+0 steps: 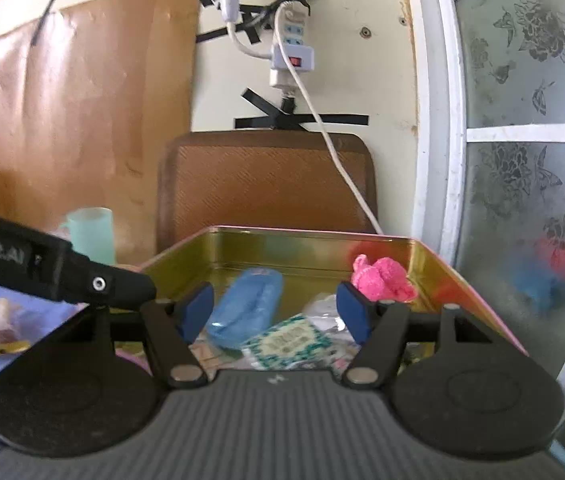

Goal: Organize soft objects
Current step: 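Move the open right gripper back over the bagged pastry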

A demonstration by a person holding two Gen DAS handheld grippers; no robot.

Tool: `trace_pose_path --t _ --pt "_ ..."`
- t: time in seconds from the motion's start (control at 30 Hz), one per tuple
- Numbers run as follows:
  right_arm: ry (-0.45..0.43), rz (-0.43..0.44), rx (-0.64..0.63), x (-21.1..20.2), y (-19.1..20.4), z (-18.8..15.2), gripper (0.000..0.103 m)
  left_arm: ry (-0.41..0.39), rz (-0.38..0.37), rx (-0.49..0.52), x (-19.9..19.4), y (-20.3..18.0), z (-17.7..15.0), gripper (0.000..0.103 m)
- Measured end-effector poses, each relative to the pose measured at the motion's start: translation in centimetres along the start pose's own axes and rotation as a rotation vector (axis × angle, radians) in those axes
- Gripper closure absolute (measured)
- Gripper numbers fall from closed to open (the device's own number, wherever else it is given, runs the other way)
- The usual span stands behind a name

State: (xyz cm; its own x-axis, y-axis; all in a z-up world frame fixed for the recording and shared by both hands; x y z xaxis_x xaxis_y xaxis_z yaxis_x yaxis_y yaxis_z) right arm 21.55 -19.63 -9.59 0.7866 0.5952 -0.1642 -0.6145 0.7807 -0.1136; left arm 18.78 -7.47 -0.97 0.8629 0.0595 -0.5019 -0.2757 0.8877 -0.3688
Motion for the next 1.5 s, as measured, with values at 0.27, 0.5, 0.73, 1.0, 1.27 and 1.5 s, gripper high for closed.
trace_pose_path --t 0.27,0.5,0.73,1.0,1.27,1.5 --pt "-0.003 0.056 0.072 -2.2 2.0 0.4 0.033 -0.034 0.096 0.000 -3.8 2.4 -0.6 0.039" --pt "-0.008 0.102 0.075 -3.0 4.5 1.2 0.033 -0.055 0.172 -0.044 -6.7 5.5 -1.4 0.039" --pt "-0.007 0.148 0.051 -3.4 7.4 1.9 0.033 -0.076 0.229 -0.073 -8.6 8.3 -2.2 0.036" --pt "-0.003 0.195 -0.003 -3.5 10.3 2.5 0.033 -0.084 0.291 -0.112 -9.8 11.6 -3.1 0.035" --pt "0.004 0.243 -0.039 -3.2 12.8 2.6 0.033 -0.098 0.346 -0.155 -11.0 15.4 -3.5 0.034" --pt "0.018 0.293 -0.073 -2.7 14.7 2.7 0.033 -0.102 0.399 -0.197 -11.7 18.6 -3.8 0.034"
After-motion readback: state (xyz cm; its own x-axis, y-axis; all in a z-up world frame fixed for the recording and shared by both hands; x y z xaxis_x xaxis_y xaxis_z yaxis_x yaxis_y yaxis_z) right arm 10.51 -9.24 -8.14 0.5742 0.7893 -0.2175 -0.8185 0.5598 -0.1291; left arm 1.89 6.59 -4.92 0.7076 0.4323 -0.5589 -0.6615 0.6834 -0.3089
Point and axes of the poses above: each gripper's, at about its wrist camera, not at the fingertips, and x roughly the way its jaws point, y to its left, z to its top, the point moved 3 cm from there along x, roughly the way its jaws point, and after that the axes turned 12 degrees about -x, right-handed, at the moved point
